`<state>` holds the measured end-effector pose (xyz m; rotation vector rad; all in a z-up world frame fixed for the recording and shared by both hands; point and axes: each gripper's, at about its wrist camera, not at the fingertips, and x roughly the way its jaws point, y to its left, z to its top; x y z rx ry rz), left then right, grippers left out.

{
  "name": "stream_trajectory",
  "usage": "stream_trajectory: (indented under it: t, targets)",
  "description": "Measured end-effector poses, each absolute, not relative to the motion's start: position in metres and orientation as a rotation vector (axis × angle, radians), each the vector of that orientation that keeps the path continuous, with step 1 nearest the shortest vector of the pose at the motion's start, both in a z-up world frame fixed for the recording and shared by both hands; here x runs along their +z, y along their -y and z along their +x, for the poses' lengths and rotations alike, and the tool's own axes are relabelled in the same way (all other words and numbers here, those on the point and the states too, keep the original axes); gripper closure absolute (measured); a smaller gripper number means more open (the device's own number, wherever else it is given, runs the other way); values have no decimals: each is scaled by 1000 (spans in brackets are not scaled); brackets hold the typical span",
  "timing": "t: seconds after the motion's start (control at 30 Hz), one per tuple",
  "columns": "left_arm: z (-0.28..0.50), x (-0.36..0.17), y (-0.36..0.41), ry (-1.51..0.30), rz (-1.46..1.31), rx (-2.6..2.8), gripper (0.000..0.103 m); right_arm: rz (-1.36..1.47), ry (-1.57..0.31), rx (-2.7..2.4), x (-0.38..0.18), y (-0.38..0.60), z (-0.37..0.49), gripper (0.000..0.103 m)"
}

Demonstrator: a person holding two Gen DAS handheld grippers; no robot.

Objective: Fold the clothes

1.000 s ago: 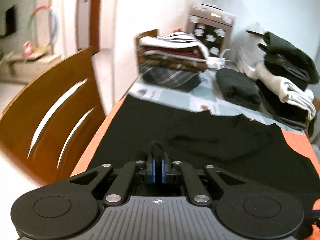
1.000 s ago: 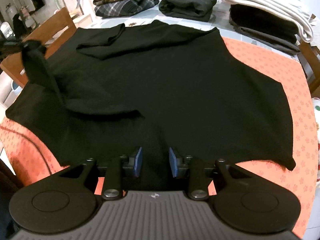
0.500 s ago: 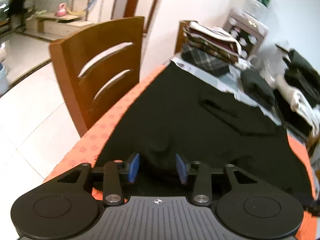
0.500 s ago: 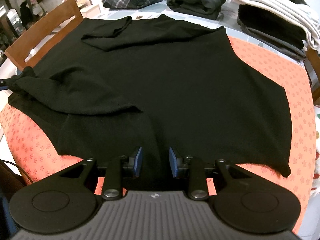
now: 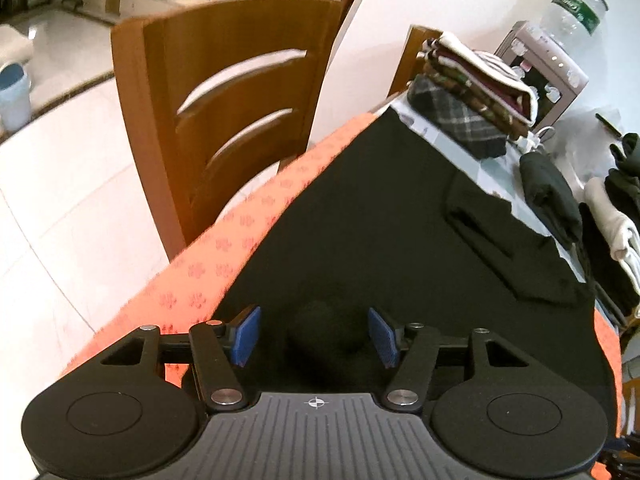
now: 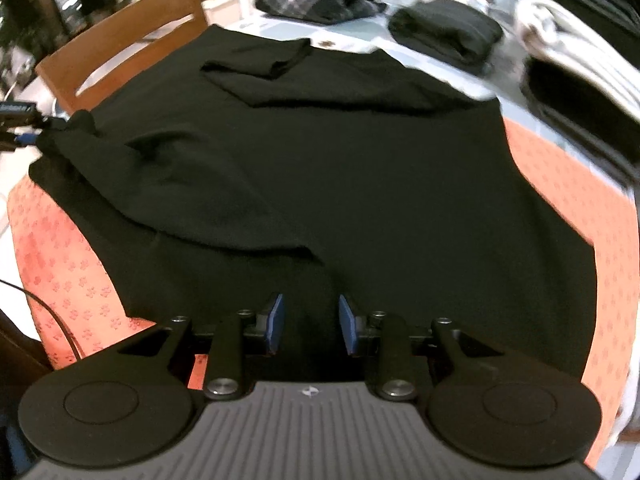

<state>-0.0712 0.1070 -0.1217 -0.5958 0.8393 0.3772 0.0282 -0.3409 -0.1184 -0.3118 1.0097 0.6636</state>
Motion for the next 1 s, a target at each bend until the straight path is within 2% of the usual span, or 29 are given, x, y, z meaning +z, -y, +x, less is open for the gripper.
stream_trajectory:
  t: [0.07, 0.13, 0.17, 0.23, 0.53, 1.0]
  targets:
    - [-72, -124, -106, -851, -606, 370, 46, -351, -997, 675, -120, 333, 33, 67]
    - [-72, -125, -103, -863, -605, 362, 81, -378, -991, 682, -124, 328, 38, 67]
    - [-73, -124, -102, -861, -593, 364, 87, -387, -990, 682, -125, 325, 42, 67]
    - [-77, -115, -99, -832, -577, 374, 94, -397, -987, 692, -128, 321, 46, 67]
    - [-130, -58, -78, -681, -551, 530, 96, -442, -974, 832, -133, 314, 53, 67]
    - [-318, -32, 51, -552, -576, 958, 96, -432, -1011, 1278, -89, 356, 35, 60]
